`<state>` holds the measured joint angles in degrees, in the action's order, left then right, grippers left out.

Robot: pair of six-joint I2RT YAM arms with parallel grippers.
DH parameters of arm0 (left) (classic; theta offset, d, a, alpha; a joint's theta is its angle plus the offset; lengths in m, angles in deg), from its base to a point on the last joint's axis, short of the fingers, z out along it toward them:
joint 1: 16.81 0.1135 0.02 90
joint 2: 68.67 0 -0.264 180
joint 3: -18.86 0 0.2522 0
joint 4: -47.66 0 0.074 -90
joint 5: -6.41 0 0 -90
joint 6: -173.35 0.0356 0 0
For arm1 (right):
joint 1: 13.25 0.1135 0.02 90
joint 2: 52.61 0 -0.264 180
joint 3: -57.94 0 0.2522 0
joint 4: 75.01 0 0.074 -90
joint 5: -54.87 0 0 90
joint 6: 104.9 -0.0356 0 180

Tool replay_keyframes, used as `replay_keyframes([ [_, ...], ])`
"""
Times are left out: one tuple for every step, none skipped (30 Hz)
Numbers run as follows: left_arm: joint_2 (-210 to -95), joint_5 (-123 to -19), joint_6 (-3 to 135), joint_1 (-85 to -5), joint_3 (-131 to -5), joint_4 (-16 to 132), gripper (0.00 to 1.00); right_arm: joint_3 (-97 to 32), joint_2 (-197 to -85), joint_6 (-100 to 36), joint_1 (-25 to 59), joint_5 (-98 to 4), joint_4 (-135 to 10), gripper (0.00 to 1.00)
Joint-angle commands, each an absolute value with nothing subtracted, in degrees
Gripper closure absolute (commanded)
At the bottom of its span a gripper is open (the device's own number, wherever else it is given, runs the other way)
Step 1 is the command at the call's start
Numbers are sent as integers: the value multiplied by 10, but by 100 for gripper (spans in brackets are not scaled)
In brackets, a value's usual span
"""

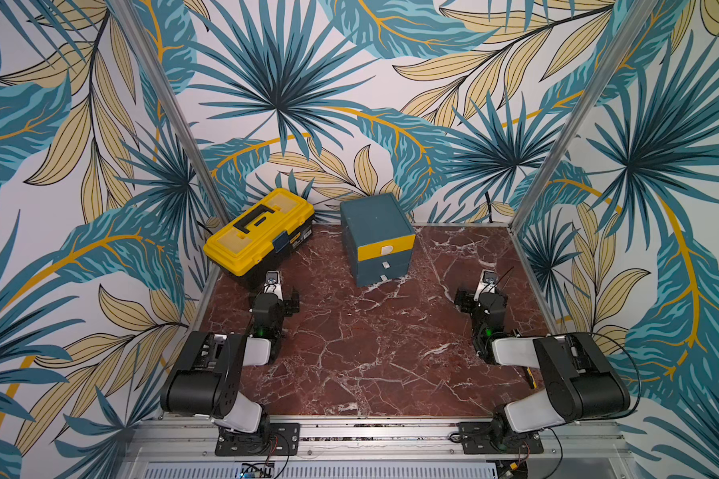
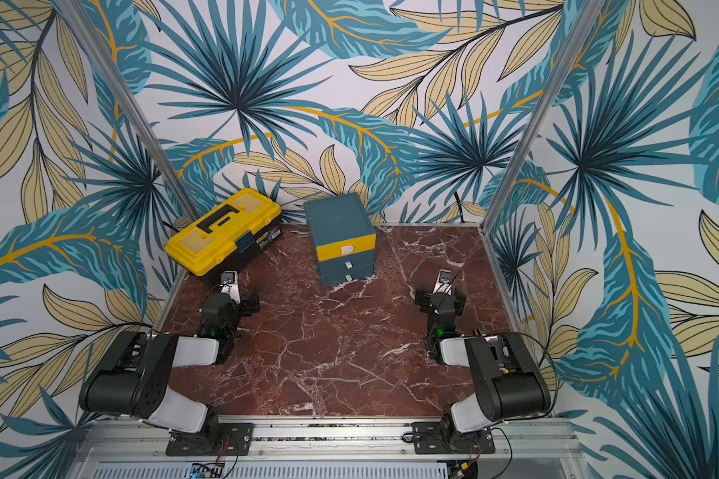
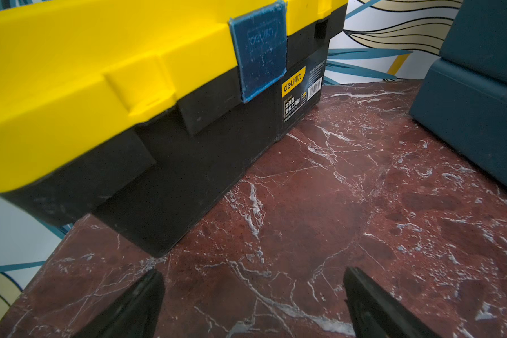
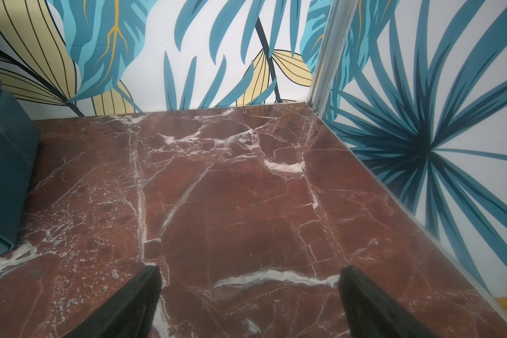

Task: Put the bluetooth earphones in the drawer according to color
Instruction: Reset both arms

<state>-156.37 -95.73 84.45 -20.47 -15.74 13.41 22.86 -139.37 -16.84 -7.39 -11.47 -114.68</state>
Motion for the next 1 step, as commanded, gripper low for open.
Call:
replay_keyframes([
  [-1556, -951, 851, -206, -177, 135, 0, 223, -1394, -177, -78, -121, -1136, 1],
])
